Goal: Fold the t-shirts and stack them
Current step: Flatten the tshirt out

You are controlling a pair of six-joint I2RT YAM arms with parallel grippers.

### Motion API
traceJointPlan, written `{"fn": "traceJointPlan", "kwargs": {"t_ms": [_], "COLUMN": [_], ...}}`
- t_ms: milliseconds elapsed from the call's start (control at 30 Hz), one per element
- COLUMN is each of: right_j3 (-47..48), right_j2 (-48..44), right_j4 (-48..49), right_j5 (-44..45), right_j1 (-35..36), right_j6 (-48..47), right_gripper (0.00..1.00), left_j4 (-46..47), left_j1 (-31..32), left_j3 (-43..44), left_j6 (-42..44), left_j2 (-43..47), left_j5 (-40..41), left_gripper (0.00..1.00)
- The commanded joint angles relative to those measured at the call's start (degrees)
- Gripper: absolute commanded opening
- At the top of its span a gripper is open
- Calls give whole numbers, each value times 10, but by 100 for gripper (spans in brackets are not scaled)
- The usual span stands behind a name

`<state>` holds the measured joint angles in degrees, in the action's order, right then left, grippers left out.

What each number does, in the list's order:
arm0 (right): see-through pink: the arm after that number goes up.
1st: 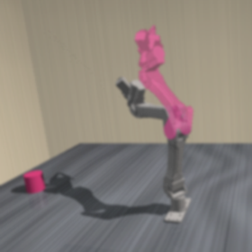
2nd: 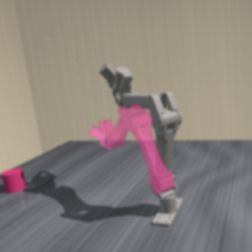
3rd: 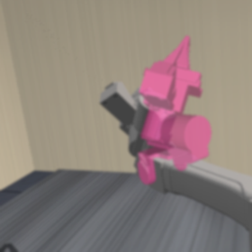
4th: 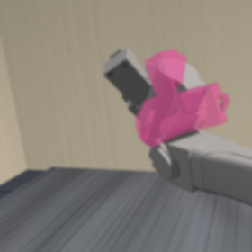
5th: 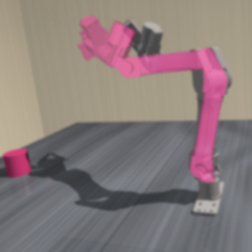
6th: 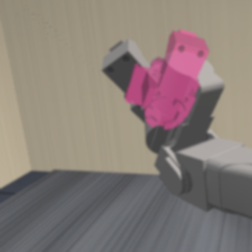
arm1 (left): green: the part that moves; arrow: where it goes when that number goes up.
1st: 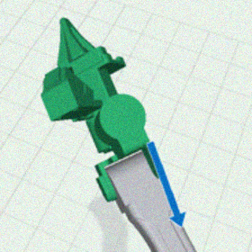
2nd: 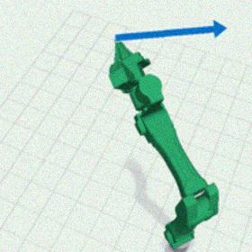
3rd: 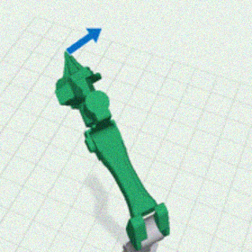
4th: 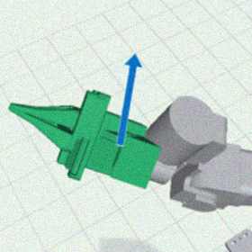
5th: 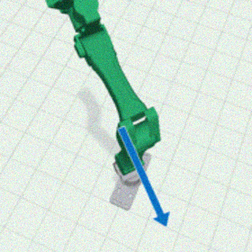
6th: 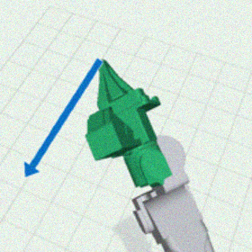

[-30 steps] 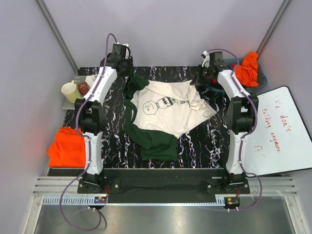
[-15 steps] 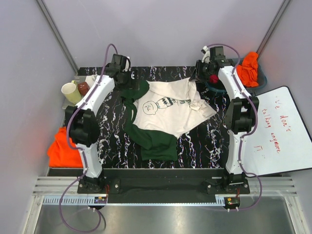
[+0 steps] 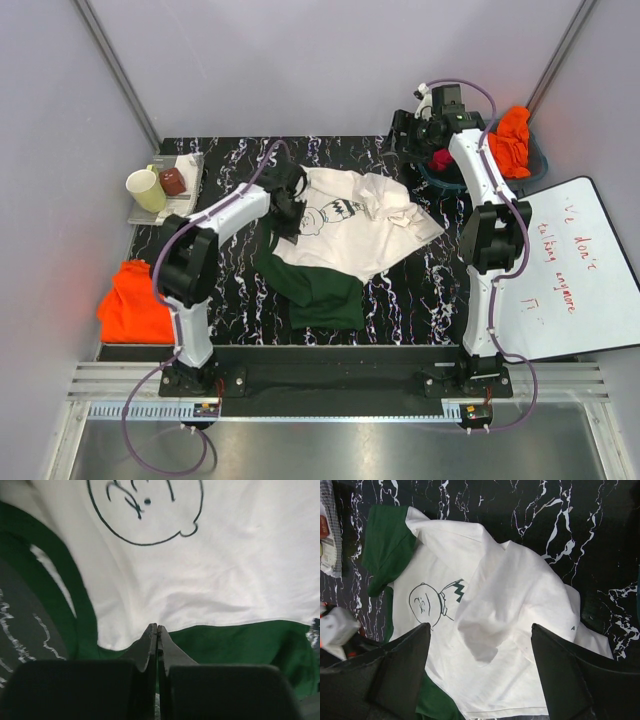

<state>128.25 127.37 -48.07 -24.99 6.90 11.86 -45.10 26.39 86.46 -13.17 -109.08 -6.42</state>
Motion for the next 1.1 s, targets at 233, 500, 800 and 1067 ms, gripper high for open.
{"fn": "traceJointPlan", "kwargs": {"t_ms": [233,500,800,1067], "right_j3": [25,-33,-116,-86], "right_j2": [-6,-13,-53,-69], "right_j4": [-32,-35,-43,-99], "right_j5": [-25,-38,-38,35], "right_j1": [18,29,58,163], "right_j6": [5,1,-15,-43], "right_gripper": [90,90,100,100], "left_j4": [-50,-134,-191,-183], "left_j1": [4,-47,-142,-122], "left_j3": [-37,-59,21,115], "left_j6": [-5,-44,-35,6], "left_j2": [-68,-82,-97,-62], "left_j5": [-43,30,156,98], "left_gripper": [0,0,0,0]}}
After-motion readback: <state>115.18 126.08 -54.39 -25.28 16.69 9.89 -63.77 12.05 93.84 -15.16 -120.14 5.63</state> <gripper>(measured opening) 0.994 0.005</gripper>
